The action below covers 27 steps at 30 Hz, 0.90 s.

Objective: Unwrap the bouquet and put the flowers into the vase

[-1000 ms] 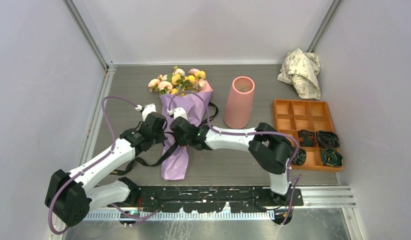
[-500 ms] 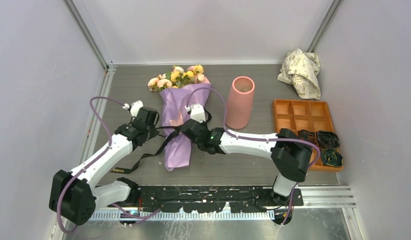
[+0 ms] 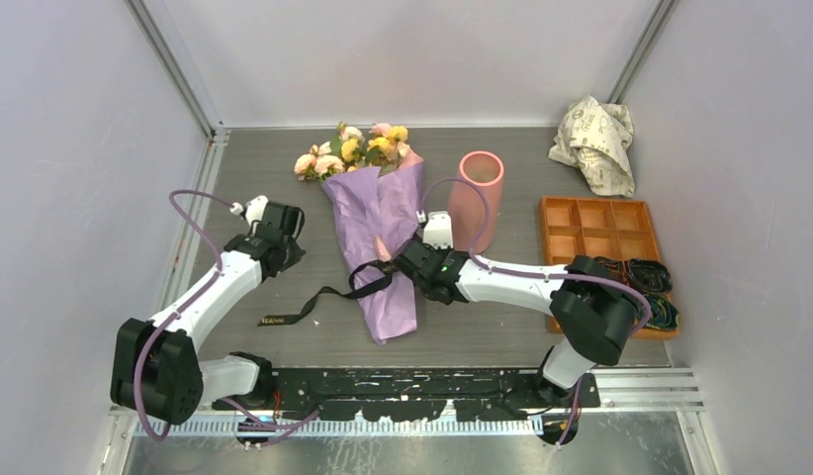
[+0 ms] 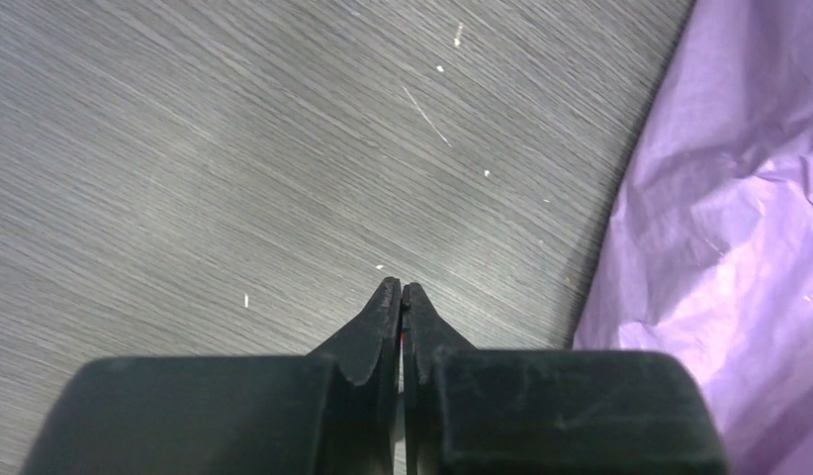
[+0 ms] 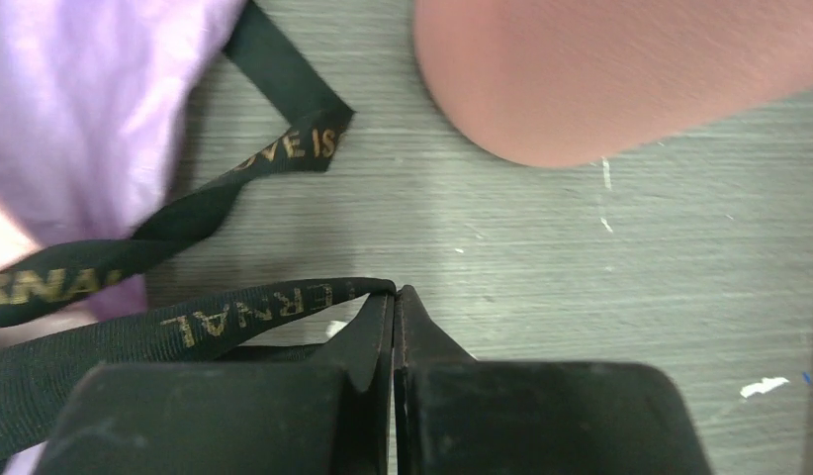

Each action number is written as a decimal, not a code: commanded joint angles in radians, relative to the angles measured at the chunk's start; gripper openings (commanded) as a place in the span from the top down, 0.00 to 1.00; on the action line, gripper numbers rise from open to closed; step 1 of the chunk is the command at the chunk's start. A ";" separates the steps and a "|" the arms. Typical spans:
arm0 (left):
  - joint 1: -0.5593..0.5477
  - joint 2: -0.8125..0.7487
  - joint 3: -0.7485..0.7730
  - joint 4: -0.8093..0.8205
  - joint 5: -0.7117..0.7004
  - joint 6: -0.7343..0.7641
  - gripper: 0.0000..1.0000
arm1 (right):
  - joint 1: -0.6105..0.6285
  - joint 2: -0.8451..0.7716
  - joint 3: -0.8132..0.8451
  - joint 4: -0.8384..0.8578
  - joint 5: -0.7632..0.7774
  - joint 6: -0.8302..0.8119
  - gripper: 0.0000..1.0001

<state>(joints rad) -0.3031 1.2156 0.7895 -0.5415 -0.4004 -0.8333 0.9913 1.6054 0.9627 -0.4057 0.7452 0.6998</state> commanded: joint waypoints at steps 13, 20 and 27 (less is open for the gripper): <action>0.036 -0.128 -0.104 0.420 0.606 0.165 0.80 | -0.020 -0.158 -0.005 -0.006 -0.109 -0.045 0.64; 0.019 -0.187 -0.135 0.466 0.678 0.205 0.64 | 0.007 -0.233 0.000 0.086 -0.309 -0.191 0.43; 0.019 -0.228 -0.127 0.436 0.642 0.196 0.64 | 0.023 -0.158 0.044 0.106 -0.389 -0.291 0.43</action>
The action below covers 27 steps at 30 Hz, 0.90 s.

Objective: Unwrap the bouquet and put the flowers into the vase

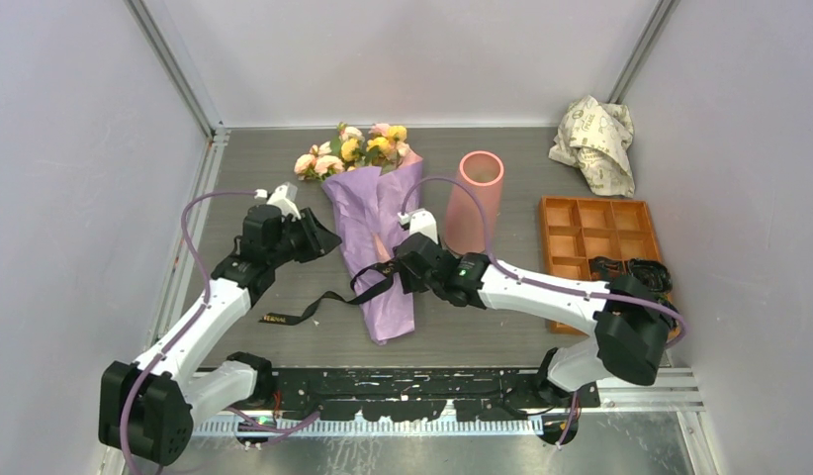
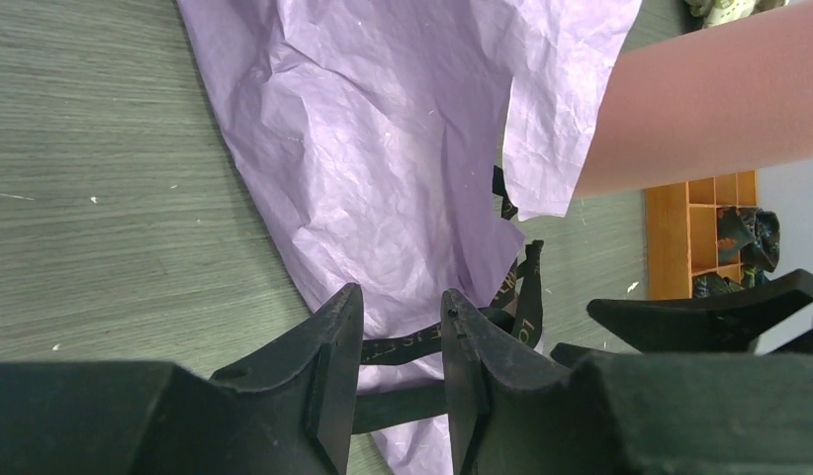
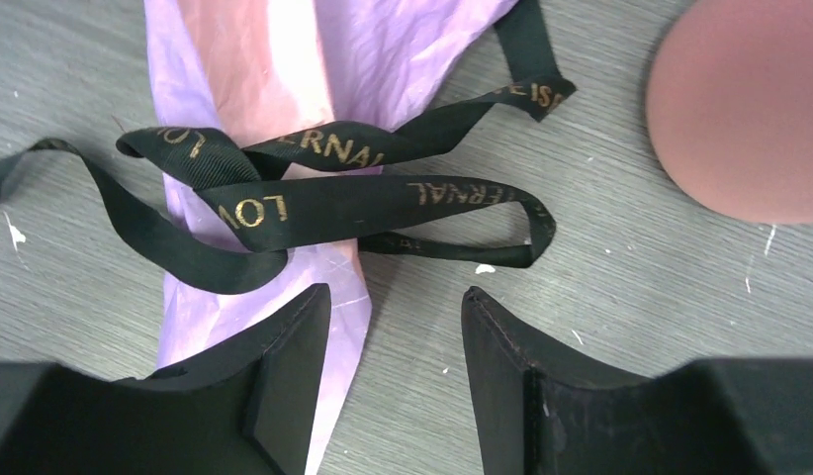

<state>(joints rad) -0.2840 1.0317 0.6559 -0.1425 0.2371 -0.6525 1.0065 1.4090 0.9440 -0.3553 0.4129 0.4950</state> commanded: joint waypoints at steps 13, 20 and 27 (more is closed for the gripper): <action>0.000 -0.074 0.004 -0.035 -0.039 0.032 0.64 | 0.009 0.229 0.202 0.102 0.046 -0.166 0.47; 0.000 -0.054 -0.010 -0.028 -0.030 0.031 0.64 | 0.008 0.224 0.218 0.113 0.049 -0.177 0.52; 0.000 -0.041 -0.013 -0.021 -0.026 0.028 0.64 | 0.008 0.251 0.247 0.117 0.053 -0.199 0.58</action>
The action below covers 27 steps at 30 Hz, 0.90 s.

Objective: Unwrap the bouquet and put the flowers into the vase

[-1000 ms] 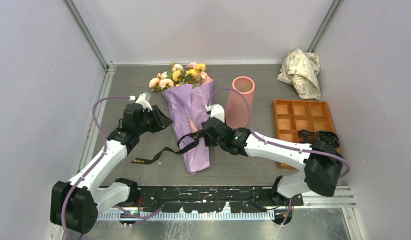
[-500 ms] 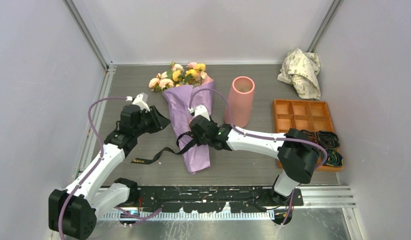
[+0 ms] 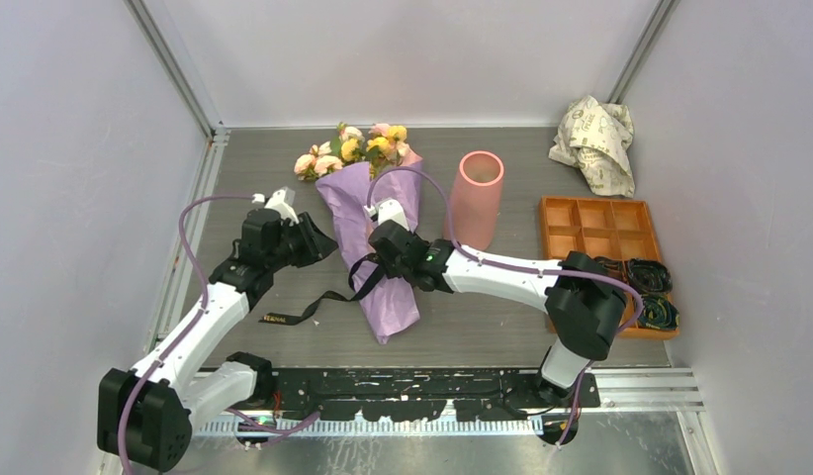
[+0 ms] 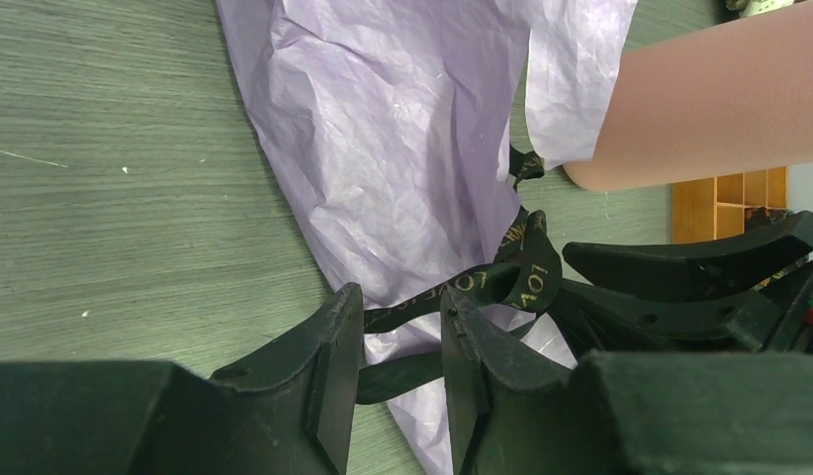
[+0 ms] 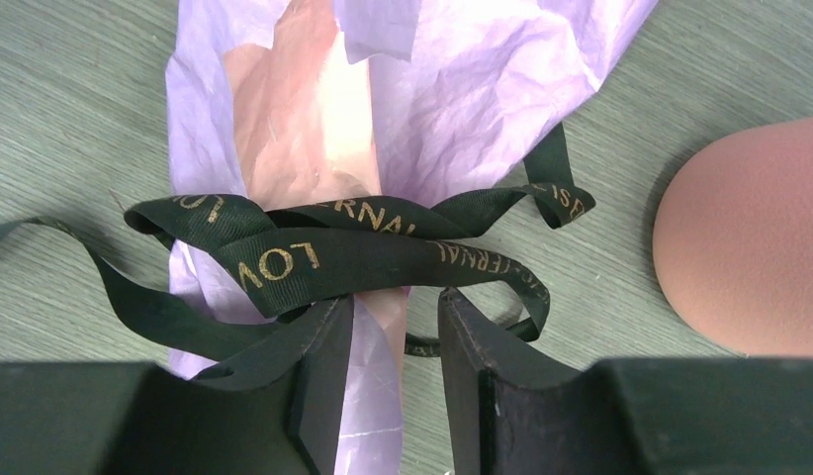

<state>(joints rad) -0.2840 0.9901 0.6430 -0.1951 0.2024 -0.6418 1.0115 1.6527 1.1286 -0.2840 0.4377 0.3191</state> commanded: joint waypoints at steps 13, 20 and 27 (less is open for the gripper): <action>0.000 0.019 -0.012 0.050 0.009 0.005 0.64 | 0.003 -0.033 0.066 0.033 -0.030 -0.018 0.50; 0.000 0.022 -0.016 0.047 0.009 0.010 0.64 | 0.003 -0.080 0.052 0.055 -0.090 -0.012 0.46; 0.001 0.015 -0.017 0.036 0.005 0.014 0.64 | 0.004 -0.094 0.078 0.022 -0.119 -0.004 0.45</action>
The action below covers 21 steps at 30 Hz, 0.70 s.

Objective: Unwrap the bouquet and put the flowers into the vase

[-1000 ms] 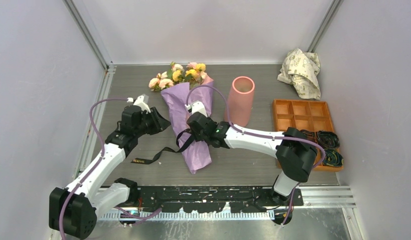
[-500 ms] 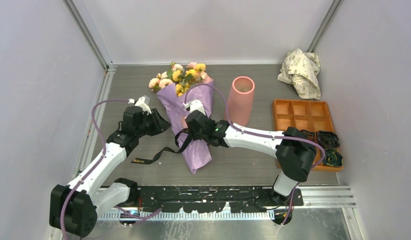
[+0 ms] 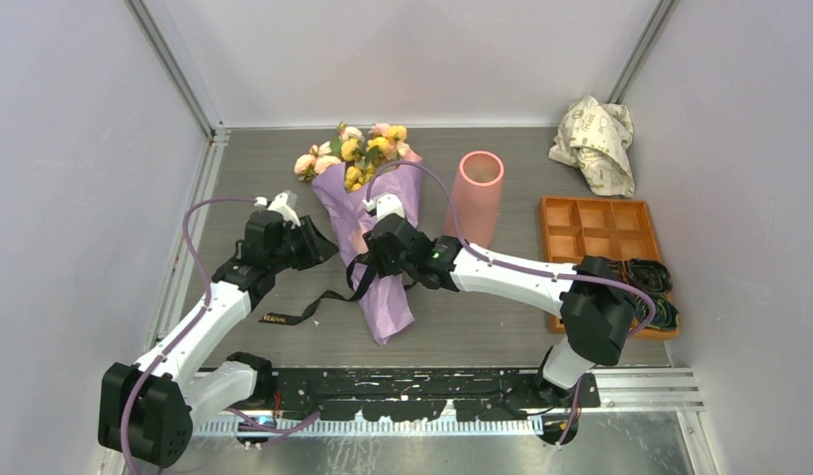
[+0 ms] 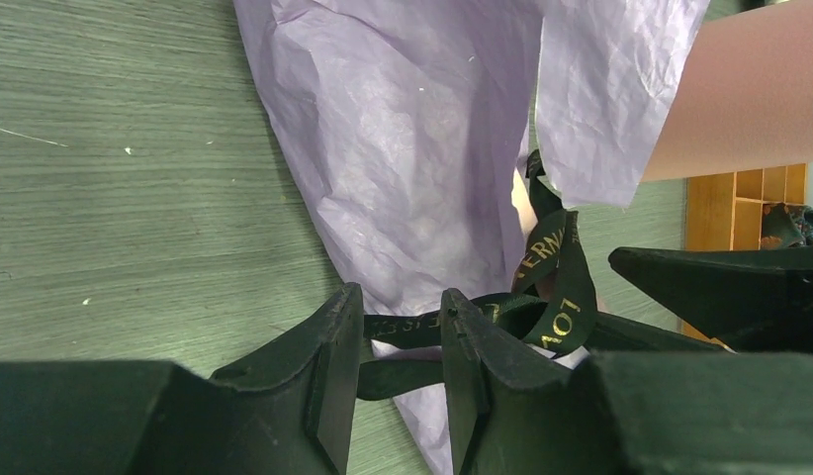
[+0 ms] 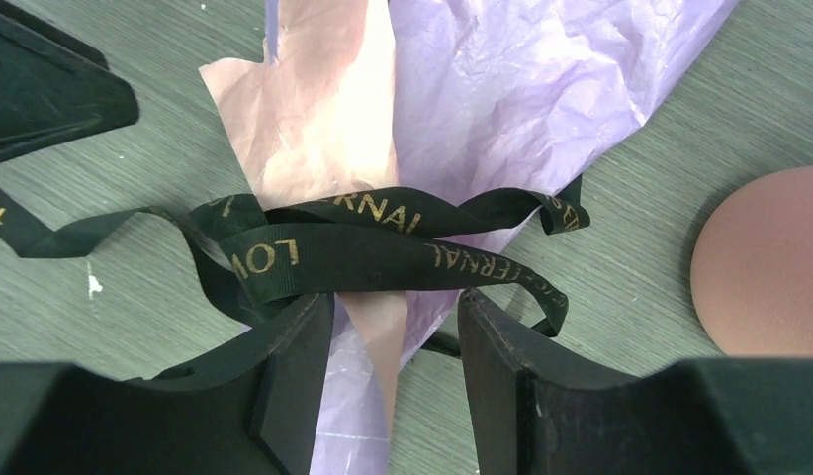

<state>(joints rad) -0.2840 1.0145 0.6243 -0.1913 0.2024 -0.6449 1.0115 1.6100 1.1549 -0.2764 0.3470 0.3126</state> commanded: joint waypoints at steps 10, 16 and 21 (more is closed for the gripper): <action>0.000 -0.015 -0.003 0.024 0.005 0.016 0.64 | 0.004 -0.015 0.070 0.012 -0.034 -0.005 0.44; 0.000 -0.018 -0.002 0.021 0.014 0.013 0.64 | 0.004 0.056 0.107 0.042 -0.009 -0.027 0.47; 0.000 -0.018 -0.008 0.021 0.017 0.009 0.64 | 0.004 0.107 0.141 0.061 -0.007 -0.033 0.58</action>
<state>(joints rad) -0.2840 1.0142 0.6163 -0.1955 0.2031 -0.6453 1.0122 1.6997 1.2404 -0.2710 0.3218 0.2985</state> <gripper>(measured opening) 0.358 0.466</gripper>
